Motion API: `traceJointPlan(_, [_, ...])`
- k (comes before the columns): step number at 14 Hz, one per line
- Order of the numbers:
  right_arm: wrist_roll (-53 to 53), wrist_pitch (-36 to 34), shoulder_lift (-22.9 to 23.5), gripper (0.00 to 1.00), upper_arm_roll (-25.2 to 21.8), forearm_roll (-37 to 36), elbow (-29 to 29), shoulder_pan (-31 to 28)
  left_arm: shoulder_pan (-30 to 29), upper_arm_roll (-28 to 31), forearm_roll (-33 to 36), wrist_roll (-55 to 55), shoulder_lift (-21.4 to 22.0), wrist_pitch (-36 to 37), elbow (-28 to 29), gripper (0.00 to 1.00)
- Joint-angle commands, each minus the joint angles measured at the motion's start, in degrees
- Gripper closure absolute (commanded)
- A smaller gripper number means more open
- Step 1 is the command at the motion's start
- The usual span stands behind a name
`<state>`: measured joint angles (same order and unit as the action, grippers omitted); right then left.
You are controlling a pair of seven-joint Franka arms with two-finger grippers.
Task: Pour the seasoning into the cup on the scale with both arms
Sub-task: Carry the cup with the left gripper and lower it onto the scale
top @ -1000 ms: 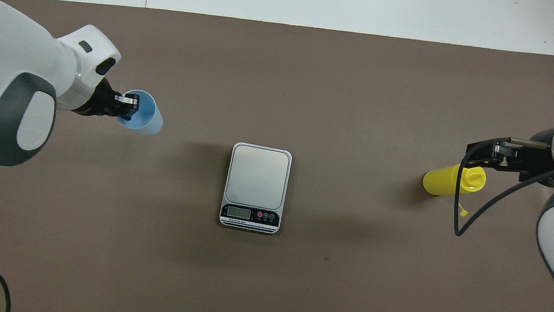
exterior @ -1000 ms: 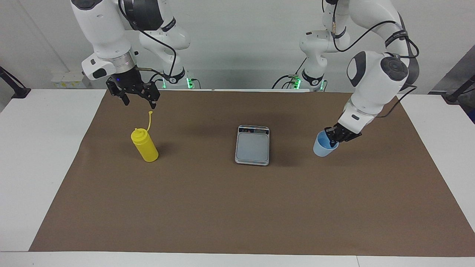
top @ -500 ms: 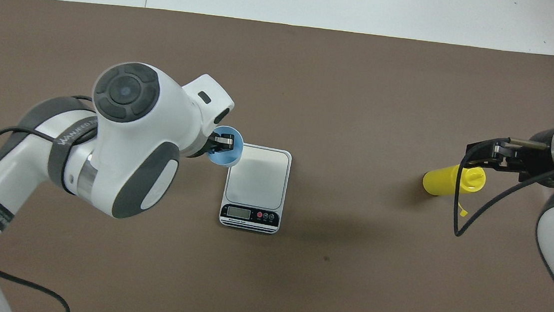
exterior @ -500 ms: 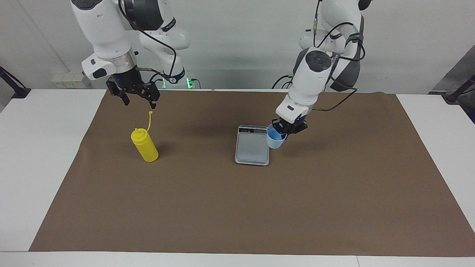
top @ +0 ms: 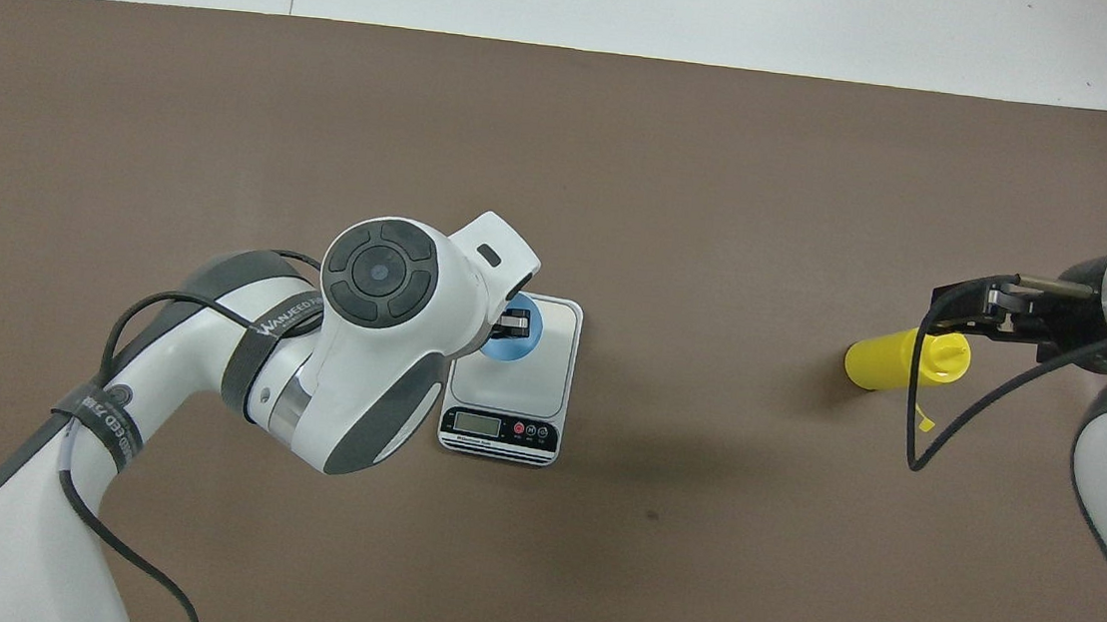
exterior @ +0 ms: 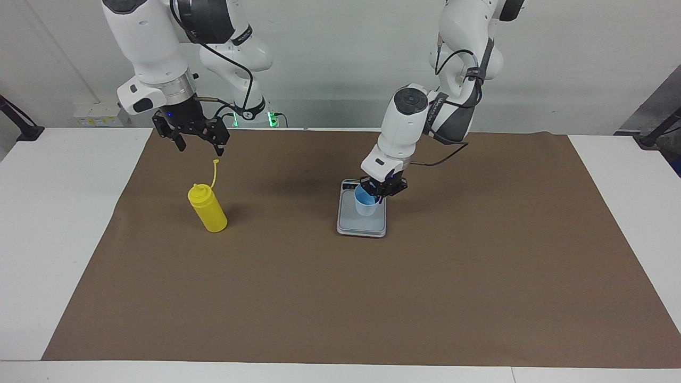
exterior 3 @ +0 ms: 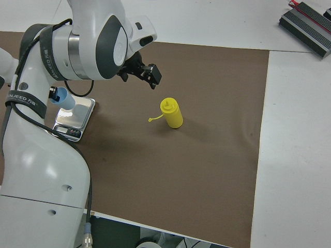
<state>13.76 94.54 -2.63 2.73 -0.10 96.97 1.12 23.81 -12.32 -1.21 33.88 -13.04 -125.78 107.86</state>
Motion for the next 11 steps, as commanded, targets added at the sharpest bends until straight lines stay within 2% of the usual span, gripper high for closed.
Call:
traceJointPlan(1, [-0.8,-0.2,-1.3,0.0,0.3,0.2,1.2,-0.7,2.2,1.0,1.1,1.4,0.1,-3.2,2.0,1.0])
traceJointPlan(8, [-0.8,-0.2,-1.3,0.0,0.3,0.2,1.2,-0.7,2.2,1.1,1.2,1.4,-0.7,-6.0,3.2,1.0])
traceJointPlan(9, [-0.8,-0.2,-1.3,0.0,0.3,0.2,1.2,-0.7,2.2,1.1,1.2,1.3,-0.7,-6.0,3.2,0.76])
traceJointPlan(10, [-0.8,-0.2,-1.3,0.0,0.3,0.2,1.2,-0.7,2.2,1.1,1.4,1.3,-0.7,-6.0,3.2,0.15])
traceJointPlan(11, [-0.8,-0.2,-1.3,0.0,0.3,0.2,1.3,-0.7,2.2,1.1,2.9,1.3,-0.6,-5.1,2.8,0.0])
